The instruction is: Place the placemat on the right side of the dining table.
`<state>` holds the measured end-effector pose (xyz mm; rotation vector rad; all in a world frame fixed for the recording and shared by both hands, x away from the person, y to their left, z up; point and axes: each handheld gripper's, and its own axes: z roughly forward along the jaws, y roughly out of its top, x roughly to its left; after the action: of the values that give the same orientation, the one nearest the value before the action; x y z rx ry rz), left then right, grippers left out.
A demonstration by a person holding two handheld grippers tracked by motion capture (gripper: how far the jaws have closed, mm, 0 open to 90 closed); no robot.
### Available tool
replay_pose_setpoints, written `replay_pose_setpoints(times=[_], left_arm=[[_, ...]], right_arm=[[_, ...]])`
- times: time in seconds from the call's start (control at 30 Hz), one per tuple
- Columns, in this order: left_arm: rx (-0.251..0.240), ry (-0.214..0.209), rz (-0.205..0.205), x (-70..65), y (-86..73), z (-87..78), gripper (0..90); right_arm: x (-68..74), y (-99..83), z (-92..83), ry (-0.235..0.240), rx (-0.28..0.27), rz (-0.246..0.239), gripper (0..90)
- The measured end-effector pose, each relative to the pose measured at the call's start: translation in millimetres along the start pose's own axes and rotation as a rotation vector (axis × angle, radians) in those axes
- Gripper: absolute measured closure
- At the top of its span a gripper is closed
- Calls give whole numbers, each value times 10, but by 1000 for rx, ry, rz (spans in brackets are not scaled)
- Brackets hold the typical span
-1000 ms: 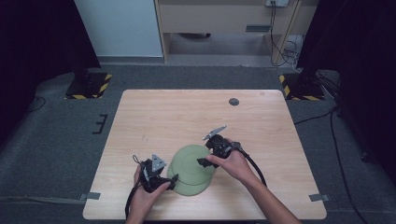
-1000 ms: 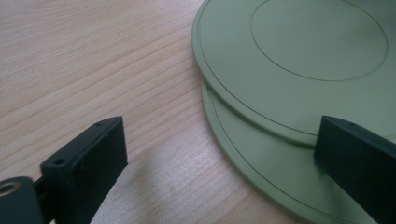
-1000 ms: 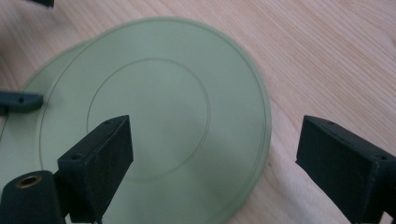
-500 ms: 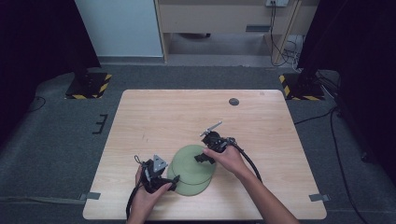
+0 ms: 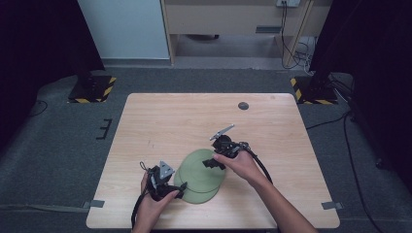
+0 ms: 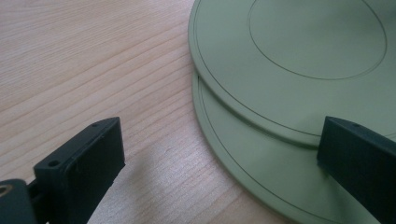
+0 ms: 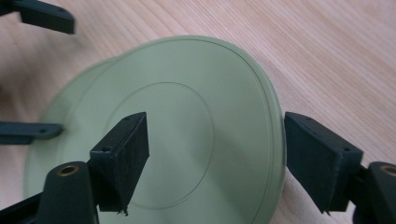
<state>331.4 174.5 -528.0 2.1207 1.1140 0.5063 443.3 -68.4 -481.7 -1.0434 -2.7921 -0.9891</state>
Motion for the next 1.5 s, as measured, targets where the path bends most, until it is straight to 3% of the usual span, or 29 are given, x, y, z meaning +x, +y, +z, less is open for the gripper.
replay_pose_setpoints(times=[0.1,0.23,0.3,0.47,0.6,0.83,1.03,1.17,1.3,1.5], left_arm=[[1,3,0,-3,1,-1,3],[1,2,-1,-2,1,0,3],[1,2,-1,-2,0,0,2],[0,3,1,-3,-3,-3,3],[-1,4,1,-4,-5,-4,3],[-3,0,-4,-8,-16,-21,21],[1,-13,17,-47,-22,-42,25],[-6,-17,26,-85,1,-9,20],[-6,-8,36,-104,17,2,11],[0,-6,34,-99,27,9,2]], right_arm=[[90,43,-131,14,-27,-25,292],[228,95,-238,70,-63,-64,350],[258,82,-227,71,-49,-81,374],[194,-21,-139,48,-4,-108,451],[101,-59,-141,36,-27,-84,571],[11,-69,-138,-11,-37,-87,783],[-43,-68,-85,-31,-37,-67,807],[-59,-24,-63,-32,-74,-43,831],[-38,42,-36,-48,-77,-52,843],[-40,78,-47,1,-68,-42,798]])
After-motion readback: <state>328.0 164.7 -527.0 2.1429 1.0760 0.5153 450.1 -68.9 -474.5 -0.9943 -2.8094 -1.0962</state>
